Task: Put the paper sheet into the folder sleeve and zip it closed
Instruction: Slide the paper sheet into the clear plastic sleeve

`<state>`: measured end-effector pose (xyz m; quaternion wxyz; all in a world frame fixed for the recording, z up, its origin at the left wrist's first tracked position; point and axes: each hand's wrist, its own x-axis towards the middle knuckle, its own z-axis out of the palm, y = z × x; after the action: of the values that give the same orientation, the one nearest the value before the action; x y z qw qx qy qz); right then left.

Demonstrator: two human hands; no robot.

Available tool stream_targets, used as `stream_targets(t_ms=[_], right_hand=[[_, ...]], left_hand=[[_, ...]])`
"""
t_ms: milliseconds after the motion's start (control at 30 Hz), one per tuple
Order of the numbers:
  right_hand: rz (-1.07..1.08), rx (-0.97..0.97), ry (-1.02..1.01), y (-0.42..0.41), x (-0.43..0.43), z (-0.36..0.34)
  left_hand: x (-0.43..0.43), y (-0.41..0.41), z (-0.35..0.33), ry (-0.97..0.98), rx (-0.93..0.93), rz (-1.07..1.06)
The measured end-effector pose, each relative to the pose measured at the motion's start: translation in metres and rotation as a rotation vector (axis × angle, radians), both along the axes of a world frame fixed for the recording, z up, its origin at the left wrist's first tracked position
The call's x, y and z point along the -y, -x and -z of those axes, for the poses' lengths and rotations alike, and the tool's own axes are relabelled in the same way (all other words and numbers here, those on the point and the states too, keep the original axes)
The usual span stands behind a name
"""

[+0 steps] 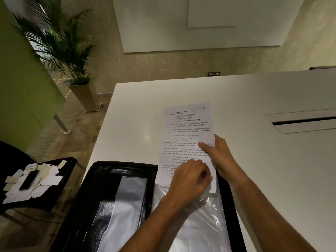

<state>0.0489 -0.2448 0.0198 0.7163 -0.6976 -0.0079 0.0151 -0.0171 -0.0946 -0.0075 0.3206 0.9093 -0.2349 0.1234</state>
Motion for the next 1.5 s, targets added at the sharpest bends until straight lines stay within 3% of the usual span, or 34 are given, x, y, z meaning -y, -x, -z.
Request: stream_targets(t_ms=[267, 467, 700, 867, 1133, 1333, 1500], right_hand=[[-0.297, 0.004, 0.019, 0.014, 0.007, 0.003], [-0.337, -0.019, 0.085, 0.023, 0.01, 0.008], [-0.305, -0.097, 0.123, 0.022, 0.023, 0.01], [-0.377, -0.201, 0.169, 0.02, 0.033, 0.016], [-0.254, -0.06, 0.414, 0.008, 0.034, 0.024], [-0.152, -0.034, 0.458, 0.009, 0.038, 0.039], [-0.14, -0.09, 0.383, 0.009, 0.041, 0.042]], left_hand=[[-0.01, -0.001, -0.001, 0.115, 0.049, -0.052], [-0.016, -0.006, 0.003, 0.111, 0.05, 0.005], [-0.034, -0.019, 0.009, 0.173, -0.218, 0.09], [-0.032, -0.024, 0.008, 0.206, -0.261, 0.118], [-0.026, -0.026, 0.012, 0.201, -0.25, 0.134], [-0.053, -0.034, 0.024, 0.114, -0.224, 0.073], [-0.081, -0.043, 0.029, 0.065, -0.29, 0.119]])
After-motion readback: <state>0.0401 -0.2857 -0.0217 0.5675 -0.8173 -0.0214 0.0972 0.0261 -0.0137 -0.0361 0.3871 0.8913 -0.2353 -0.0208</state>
